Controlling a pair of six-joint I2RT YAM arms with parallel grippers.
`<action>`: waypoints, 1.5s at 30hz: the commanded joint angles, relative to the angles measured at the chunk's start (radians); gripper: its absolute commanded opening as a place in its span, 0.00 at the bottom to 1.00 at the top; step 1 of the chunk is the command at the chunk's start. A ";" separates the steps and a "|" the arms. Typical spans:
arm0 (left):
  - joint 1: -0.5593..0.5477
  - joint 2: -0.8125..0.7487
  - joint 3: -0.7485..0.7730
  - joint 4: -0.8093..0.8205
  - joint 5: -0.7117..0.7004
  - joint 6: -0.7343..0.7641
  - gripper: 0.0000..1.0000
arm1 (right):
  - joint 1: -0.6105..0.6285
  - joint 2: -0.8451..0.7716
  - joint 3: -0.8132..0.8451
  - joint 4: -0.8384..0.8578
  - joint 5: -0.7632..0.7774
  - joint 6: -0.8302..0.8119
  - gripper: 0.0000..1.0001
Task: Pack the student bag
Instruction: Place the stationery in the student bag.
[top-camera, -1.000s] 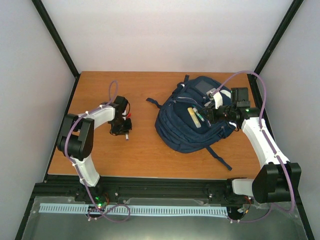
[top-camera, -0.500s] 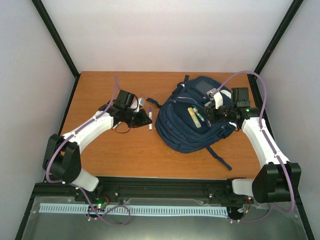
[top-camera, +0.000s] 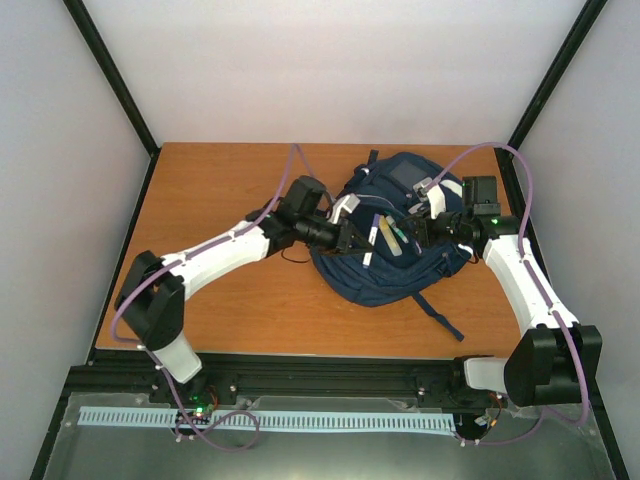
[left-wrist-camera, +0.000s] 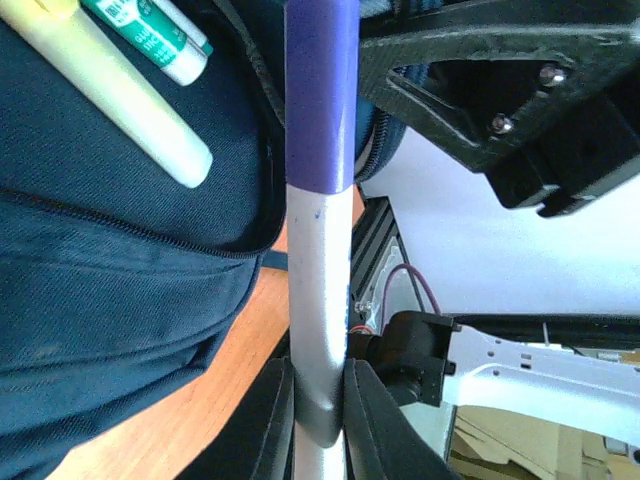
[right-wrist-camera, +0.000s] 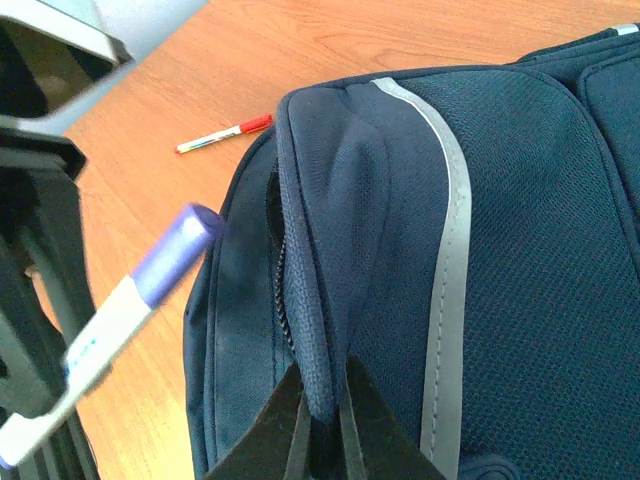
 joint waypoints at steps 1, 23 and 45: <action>-0.029 0.063 0.063 0.089 -0.019 -0.110 0.01 | -0.011 -0.039 0.004 0.060 -0.073 -0.018 0.03; -0.040 0.323 0.240 0.013 -0.199 -0.445 0.01 | -0.013 -0.042 0.001 0.058 -0.086 -0.025 0.03; -0.069 0.435 0.484 0.134 -0.111 -0.357 0.49 | -0.013 -0.013 0.003 0.052 -0.101 -0.033 0.03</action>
